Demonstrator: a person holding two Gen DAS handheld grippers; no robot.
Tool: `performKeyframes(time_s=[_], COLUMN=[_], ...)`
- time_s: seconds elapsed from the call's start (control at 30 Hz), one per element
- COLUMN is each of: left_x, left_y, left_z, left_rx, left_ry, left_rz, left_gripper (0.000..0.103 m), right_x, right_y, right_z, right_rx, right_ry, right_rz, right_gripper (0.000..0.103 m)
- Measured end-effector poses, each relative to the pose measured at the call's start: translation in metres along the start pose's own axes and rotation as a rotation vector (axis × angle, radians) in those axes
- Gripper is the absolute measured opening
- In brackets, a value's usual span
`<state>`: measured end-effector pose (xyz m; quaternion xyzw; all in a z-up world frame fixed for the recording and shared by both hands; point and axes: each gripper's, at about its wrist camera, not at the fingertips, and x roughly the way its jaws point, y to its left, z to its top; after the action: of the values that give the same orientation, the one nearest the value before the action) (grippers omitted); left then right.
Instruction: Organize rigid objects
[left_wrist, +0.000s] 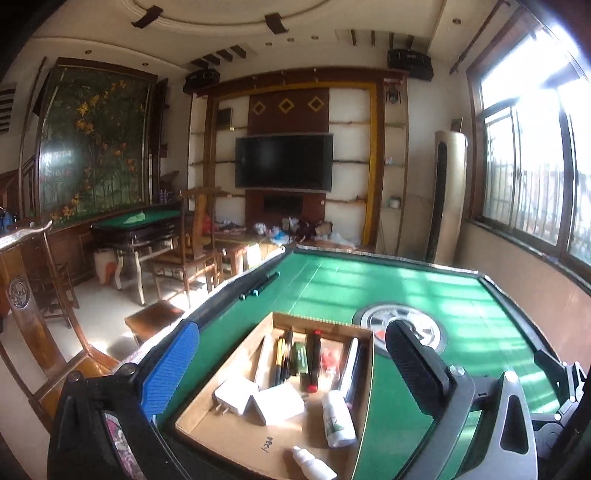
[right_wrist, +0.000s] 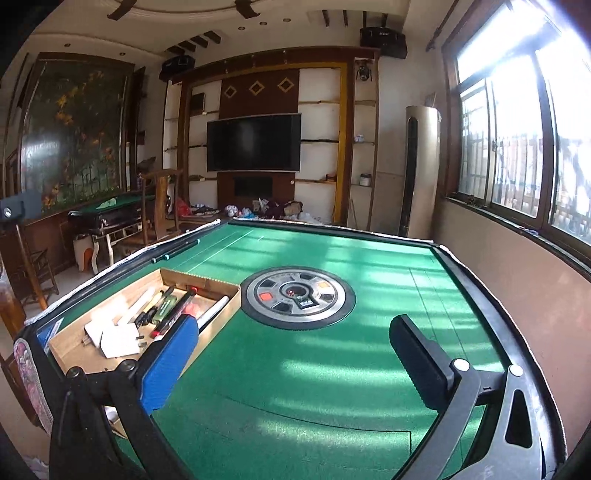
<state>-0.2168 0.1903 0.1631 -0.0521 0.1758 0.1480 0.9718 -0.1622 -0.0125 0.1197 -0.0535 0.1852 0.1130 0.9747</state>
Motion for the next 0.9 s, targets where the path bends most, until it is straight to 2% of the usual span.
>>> performKeyframes(time_s=[0.2,0.37,0.77,0.9], left_x=[0.047,0.070,0.109,0.106], left_y=[0.008,0.029,0.090,0.099], left_z=[-0.024,-0.032,-0.042,-0.042], left_rx=[-0.014,-0.045,-0.149,-0.161], left_ry=[0.159,0.223,0.307,0.298], left_rz=[0.061,0.104,0.142,0.167], left_gripper=[0.102,0.102,0.102,0.102], right_x=[0.026,0.040,0.068,0.075], right_y=[0.020,0.035,0.086,0.096], right_z=[-0.014,-0.018,0.013,0.013], right_rx=[-0.040,-0.058,-0.135,-0.140], right_ry=[0.076,0.112,0.116,0.124], right_rz=[0.054,0.065,0.083,0.103], right_gripper=[0.103,0.103,0.103,0.103])
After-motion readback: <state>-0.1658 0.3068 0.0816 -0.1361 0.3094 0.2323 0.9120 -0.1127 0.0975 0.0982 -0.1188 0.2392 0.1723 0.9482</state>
